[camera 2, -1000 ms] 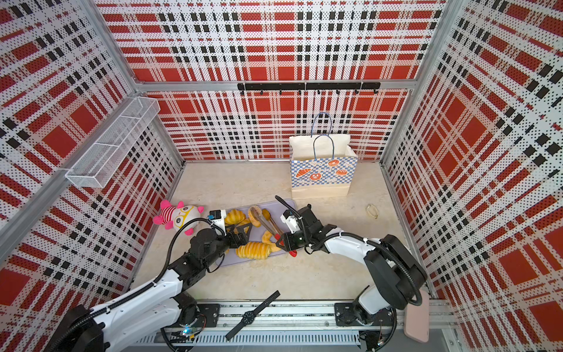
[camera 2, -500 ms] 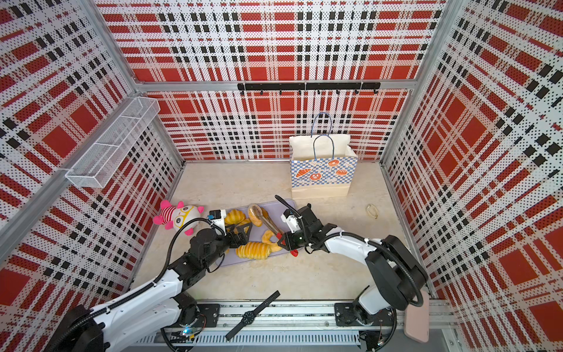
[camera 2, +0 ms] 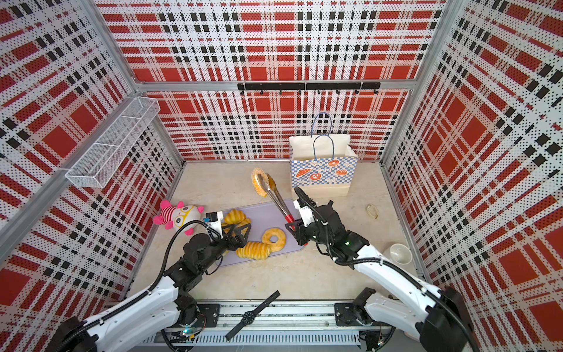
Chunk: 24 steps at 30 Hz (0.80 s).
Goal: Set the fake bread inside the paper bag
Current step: 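Lift the sugar-coated bun with the tongs and carry it above the bag, then lower the bun into the bag and open the tongs with the right gripper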
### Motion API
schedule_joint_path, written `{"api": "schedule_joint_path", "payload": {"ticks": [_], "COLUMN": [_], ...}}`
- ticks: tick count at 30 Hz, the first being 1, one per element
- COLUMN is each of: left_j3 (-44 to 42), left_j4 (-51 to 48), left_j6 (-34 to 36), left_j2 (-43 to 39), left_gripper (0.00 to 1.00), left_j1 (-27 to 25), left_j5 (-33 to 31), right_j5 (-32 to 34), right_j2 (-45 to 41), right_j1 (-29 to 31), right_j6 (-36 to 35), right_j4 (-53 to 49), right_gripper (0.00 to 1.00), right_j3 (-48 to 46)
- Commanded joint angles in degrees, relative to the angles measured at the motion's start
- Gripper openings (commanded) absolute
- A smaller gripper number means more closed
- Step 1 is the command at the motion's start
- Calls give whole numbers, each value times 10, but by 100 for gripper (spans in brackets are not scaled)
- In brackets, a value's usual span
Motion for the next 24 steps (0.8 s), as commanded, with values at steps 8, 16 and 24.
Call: {"api": "schedule_joint_path", "payload": {"ticks": [8, 16, 24], "left_j3": [-26, -22, -20], "left_j4": [68, 78, 78], "left_j6": [32, 58, 63], "left_j2": [-71, -67, -63], "left_gripper": [98, 98, 98], "left_j1": [-32, -81, -90], "left_j5": [38, 16, 11], "right_j5": [204, 316, 371], "right_j2": [-121, -81, 11], "right_j1": [4, 4, 4], "right_j6": [-21, -35, -64], "right_j4": [26, 37, 63], "right_gripper": [23, 23, 22], "right_j3": [10, 41, 84]}}
